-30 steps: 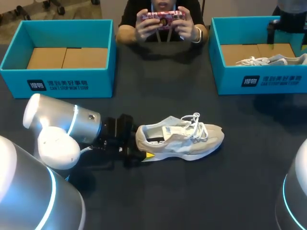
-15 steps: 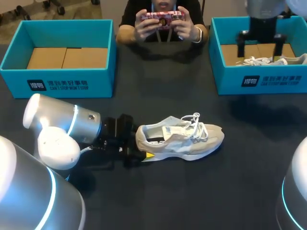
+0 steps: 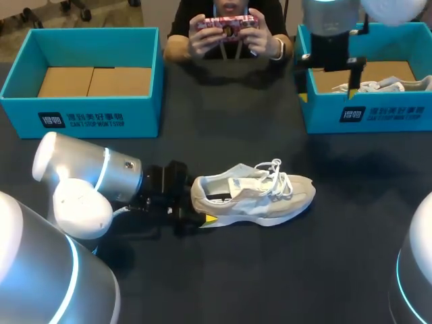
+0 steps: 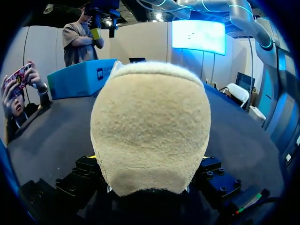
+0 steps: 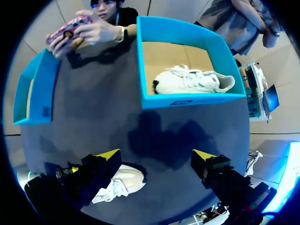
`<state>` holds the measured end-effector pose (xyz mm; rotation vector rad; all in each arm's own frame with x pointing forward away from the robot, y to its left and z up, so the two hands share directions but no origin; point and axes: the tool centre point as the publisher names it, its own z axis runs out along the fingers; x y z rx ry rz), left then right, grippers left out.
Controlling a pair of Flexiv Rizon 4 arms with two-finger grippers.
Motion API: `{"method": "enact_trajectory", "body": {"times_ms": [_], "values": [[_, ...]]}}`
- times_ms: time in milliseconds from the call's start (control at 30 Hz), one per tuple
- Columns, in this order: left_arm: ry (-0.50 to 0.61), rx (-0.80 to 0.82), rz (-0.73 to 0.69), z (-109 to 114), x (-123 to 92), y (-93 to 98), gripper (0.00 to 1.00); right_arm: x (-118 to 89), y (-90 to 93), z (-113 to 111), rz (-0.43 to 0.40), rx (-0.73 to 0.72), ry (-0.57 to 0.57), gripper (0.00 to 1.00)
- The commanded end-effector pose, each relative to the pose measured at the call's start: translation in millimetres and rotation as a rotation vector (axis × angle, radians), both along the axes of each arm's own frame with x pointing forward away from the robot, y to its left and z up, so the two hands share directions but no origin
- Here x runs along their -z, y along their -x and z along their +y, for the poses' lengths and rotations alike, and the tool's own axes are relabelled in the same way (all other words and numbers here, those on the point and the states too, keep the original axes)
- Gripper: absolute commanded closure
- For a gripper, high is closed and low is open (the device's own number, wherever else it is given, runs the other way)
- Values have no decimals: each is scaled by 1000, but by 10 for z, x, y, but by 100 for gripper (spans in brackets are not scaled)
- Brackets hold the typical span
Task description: Take the shoe out of the shoebox, open the shoe tongue, remove and reinsert the insole, then place the shoe into the shoebox
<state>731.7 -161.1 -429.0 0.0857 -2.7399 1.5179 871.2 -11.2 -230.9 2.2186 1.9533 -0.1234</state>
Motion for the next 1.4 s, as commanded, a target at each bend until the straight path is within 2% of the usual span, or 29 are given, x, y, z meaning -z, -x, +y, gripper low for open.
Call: {"method": "enact_trajectory", "body": {"times_ms": [33, 267, 467, 533, 600, 733, 1400], "values": [[-2, -2, 0, 12, 114, -15, 100, 21, 183, 175, -21, 5, -13, 0], [-2, -2, 0, 12, 114, -15, 100, 67, 451, 476, -1, -17, -30, 0], [-2, -2, 0, 12, 114, -15, 100, 142, 749, 673, 8, -29, -59, 0], [-2, -2, 0, 12, 114, -15, 100, 151, 783, 706, 12, -29, -63, 0], [-2, -2, 0, 12, 114, -15, 100, 218, 953, 777, 21, -31, -74, 0], [-2, -2, 0, 12, 114, -15, 100, 315, 1096, 936, 93, -129, -66, 0], [-2, -2, 0, 12, 114, -15, 100, 315, 1096, 936, 93, -129, -66, 0]]}}
